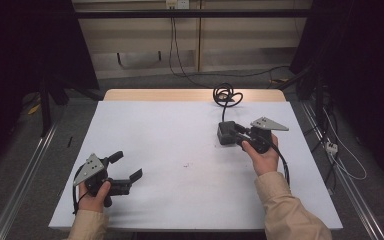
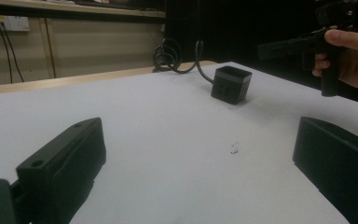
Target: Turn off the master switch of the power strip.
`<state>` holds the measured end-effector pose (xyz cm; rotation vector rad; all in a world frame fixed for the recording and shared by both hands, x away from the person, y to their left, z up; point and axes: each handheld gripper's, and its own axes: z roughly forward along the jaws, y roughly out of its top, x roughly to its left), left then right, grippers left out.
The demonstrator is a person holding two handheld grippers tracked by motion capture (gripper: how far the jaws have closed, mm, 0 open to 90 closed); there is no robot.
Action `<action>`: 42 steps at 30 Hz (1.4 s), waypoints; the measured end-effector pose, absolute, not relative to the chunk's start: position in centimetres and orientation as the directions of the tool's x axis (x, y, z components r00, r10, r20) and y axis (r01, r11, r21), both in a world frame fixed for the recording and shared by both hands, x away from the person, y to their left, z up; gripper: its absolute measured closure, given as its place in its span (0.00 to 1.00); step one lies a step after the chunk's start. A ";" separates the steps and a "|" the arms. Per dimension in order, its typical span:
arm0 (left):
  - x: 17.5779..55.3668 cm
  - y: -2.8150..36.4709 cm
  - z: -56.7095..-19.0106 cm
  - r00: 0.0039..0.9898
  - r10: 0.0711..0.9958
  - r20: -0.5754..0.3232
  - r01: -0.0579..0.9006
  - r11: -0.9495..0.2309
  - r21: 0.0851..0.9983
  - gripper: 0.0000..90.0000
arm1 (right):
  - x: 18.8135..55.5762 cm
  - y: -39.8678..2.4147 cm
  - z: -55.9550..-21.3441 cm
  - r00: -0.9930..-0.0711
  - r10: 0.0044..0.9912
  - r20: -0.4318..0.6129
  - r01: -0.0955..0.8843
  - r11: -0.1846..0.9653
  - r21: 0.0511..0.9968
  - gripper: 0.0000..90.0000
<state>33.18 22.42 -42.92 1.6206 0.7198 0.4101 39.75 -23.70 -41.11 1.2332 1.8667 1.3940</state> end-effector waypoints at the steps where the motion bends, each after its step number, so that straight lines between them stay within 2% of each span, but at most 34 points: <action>1: 33.2 22.4 -42.9 0.741 0.657 -0.135 0.221 -0.049 0.974 0.02 | 39.8 -23.7 -41.1 -0.464 0.878 0.121 0.365 0.065 0.929 0.78; 22: 33.1 22.8 -43.0 0.737 0.661 -0.139 0.225 -0.047 0.973 0.02 | 40.6 -23.5 -41.8 -0.475 0.866 0.154 0.385 0.048 0.922 0.91; 33: 33.5 22.3 -43.0 0.745 0.650 -0.147 0.227 -0.039 0.973 0.02 | 41.1 -23.6 -41.6 -0.466 0.875 0.132 0.389 0.068 0.919 1.00; 42: 33.6 22.2 -43.0 0.744 0.652 -0.145 0.224 -0.039 0.974 0.02 | 41.8 -23.4 -42.0 -0.463 0.877 0.129 0.381 0.066 0.922 1.00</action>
